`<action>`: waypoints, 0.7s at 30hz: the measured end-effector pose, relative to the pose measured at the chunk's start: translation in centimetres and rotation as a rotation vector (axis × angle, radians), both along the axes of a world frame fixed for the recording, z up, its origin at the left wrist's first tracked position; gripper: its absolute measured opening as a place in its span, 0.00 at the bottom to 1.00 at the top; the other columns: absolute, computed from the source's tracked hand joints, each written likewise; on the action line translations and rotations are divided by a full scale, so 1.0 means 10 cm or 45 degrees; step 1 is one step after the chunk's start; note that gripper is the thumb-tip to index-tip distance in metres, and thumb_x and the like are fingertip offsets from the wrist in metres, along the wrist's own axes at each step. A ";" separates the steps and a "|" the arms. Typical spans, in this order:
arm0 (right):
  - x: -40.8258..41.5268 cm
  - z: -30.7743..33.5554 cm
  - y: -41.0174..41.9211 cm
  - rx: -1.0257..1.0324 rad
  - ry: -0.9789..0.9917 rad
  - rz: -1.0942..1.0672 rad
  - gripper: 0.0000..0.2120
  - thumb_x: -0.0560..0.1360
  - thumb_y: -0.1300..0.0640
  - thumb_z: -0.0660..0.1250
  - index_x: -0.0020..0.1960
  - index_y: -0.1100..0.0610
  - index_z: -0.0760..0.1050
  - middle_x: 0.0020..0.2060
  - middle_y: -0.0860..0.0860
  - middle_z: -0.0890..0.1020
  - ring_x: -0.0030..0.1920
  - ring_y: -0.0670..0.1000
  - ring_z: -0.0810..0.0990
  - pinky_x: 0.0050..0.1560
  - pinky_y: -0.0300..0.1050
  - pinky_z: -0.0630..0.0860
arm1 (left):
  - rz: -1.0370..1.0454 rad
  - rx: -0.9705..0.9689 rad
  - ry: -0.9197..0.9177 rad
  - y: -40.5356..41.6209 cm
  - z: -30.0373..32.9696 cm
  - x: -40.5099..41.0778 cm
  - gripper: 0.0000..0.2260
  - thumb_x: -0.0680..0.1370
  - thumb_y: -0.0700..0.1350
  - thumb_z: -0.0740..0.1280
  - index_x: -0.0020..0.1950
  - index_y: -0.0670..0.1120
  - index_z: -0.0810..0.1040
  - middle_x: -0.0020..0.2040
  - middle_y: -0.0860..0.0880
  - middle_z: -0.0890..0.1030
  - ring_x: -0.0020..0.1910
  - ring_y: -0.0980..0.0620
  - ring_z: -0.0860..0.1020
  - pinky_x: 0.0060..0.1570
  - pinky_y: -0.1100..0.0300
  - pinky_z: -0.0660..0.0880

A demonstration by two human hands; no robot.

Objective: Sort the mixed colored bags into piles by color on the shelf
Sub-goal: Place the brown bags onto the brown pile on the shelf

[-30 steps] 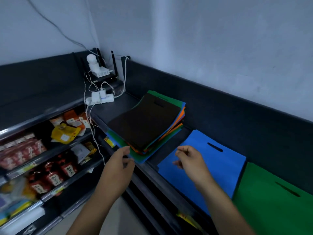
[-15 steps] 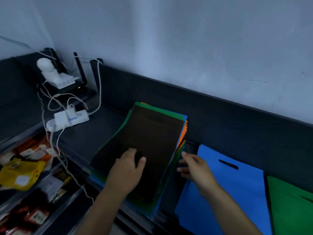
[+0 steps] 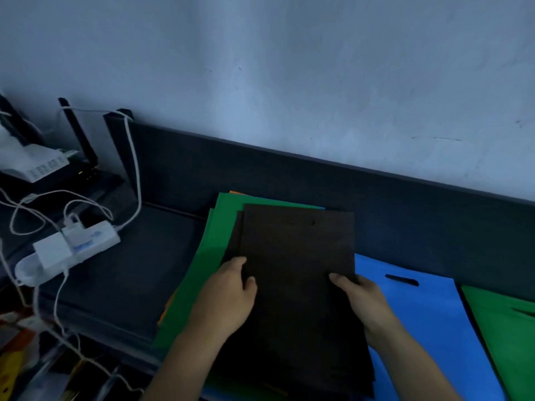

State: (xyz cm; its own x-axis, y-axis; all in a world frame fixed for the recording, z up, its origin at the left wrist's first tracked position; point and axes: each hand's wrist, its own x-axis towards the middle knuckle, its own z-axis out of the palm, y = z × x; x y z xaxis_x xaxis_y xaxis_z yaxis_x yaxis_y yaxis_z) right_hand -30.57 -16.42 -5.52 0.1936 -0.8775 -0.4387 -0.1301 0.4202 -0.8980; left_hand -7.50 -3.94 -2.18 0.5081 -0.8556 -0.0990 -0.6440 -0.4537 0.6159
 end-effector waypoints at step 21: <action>-0.36 0.37 0.15 0.005 -0.311 0.039 0.14 0.83 0.63 0.67 0.67 0.55 0.81 0.60 0.57 0.87 0.61 0.59 0.86 0.66 0.58 0.80 | 0.160 -0.239 0.566 -0.26 0.18 -0.01 0.37 0.78 0.64 0.68 0.81 0.52 0.60 0.77 0.50 0.69 0.72 0.46 0.71 0.69 0.48 0.70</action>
State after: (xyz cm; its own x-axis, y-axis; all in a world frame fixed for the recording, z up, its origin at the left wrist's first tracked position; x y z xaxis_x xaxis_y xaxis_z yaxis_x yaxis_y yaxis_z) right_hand -34.18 -14.94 -1.87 0.3206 -0.8682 -0.3787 0.0782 0.4227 -0.9029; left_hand -7.62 -6.51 -0.37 0.5523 -0.8141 -0.1795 -0.2483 -0.3662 0.8968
